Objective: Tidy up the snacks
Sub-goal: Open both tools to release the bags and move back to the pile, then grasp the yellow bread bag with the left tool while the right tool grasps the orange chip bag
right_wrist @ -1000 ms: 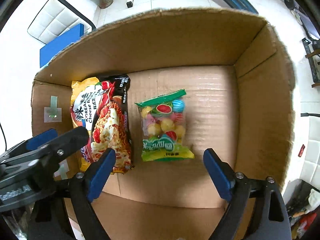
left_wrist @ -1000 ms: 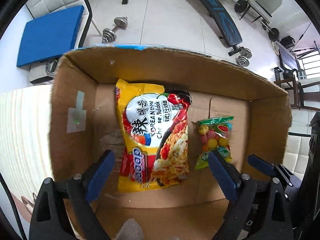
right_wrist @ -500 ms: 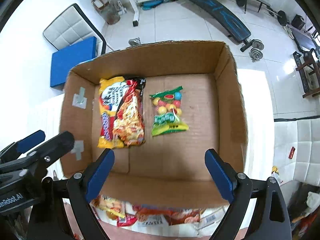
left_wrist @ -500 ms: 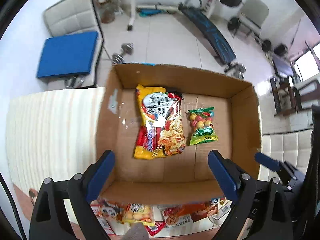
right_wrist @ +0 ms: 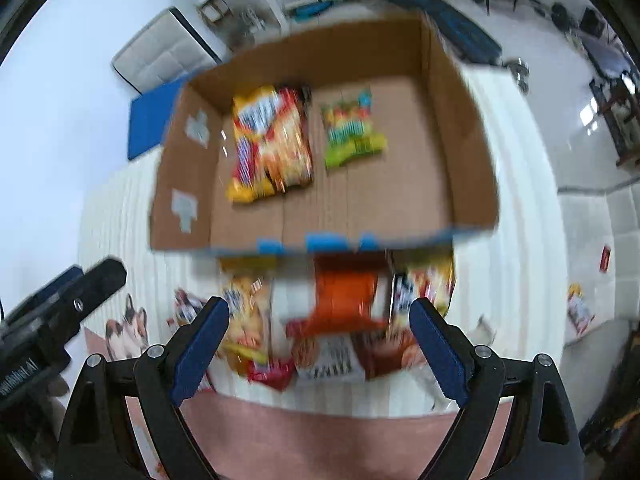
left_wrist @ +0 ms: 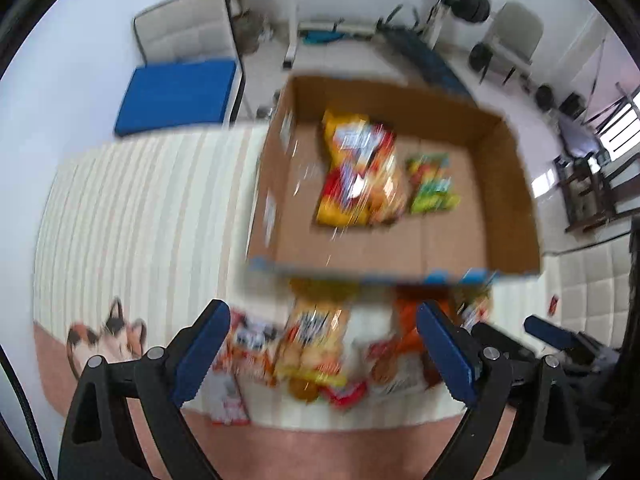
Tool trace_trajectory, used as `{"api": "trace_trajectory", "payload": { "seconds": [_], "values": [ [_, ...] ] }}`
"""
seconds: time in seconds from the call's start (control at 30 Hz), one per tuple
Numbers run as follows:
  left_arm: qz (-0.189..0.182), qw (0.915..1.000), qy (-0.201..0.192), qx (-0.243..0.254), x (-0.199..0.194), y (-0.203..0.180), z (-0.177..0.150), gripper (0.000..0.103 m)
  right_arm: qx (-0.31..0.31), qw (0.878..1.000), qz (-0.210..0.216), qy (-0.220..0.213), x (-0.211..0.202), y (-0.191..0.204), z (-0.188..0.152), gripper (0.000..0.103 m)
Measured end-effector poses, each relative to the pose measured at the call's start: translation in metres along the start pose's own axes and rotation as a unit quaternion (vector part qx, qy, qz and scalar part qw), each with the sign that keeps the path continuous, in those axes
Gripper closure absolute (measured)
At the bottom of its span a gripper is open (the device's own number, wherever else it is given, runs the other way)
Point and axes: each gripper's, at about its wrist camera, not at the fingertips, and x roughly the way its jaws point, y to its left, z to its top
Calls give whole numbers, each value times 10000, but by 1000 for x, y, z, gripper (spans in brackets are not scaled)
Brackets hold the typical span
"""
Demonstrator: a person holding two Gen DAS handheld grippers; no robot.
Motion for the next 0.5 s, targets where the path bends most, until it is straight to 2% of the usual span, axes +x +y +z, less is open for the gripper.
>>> {"api": "trace_trajectory", "payload": {
  "seconds": [0.17,0.37,0.5],
  "values": [
    [51,9972,731,-116,68,10,-26,8,198,9993,-147,296,50,-13,-9,9],
    [99,9921,1245,-147,126,11,-35,8,409,9974,-248,546,89,-21,-9,13],
    [180,9896,1425,-115,154,8,-31,8,552,9959,-301,652,106,-25,-6,14]
  ]
}}
